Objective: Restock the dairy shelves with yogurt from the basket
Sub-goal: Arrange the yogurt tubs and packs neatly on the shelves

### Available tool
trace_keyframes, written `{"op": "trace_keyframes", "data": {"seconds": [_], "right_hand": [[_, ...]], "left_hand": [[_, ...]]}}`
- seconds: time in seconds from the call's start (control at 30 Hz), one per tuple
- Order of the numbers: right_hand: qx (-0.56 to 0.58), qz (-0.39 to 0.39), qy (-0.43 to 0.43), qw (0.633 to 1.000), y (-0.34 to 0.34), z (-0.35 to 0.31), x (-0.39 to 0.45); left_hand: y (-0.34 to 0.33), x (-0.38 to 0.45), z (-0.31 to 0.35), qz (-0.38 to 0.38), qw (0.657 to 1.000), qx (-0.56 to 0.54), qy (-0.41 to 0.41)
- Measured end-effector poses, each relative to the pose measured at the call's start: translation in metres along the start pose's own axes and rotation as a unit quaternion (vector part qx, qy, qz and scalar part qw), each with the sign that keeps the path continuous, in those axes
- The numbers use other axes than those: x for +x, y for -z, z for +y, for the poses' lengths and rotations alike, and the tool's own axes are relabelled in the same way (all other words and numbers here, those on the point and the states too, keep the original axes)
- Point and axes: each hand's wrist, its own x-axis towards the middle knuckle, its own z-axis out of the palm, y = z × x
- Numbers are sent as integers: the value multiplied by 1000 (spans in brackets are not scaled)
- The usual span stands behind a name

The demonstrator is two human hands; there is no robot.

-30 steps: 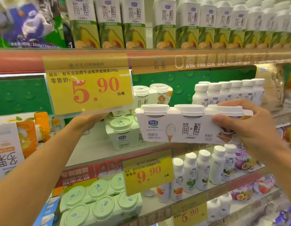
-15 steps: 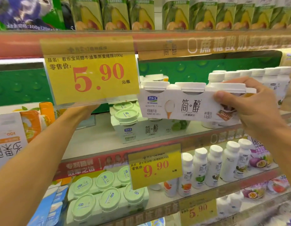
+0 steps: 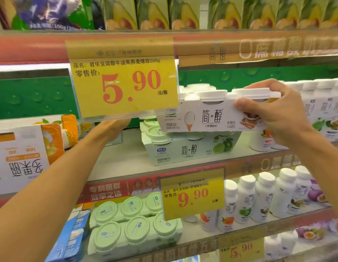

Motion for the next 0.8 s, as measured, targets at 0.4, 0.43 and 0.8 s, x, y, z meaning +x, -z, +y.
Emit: {"op": "trace_keyframes", "data": {"seconds": [0.4, 0.43, 0.8], "right_hand": [[27, -32, -9, 999, -10, 8, 5], [28, -33, -10, 999, -11, 9, 6], [42, -78, -19, 996, -24, 15, 14]], "left_hand": [[-8, -16, 18, -58, 976, -205, -41], [-7, -15, 15, -57, 976, -207, -41], [-4, -75, 9, 55, 926, -372, -36]]}}
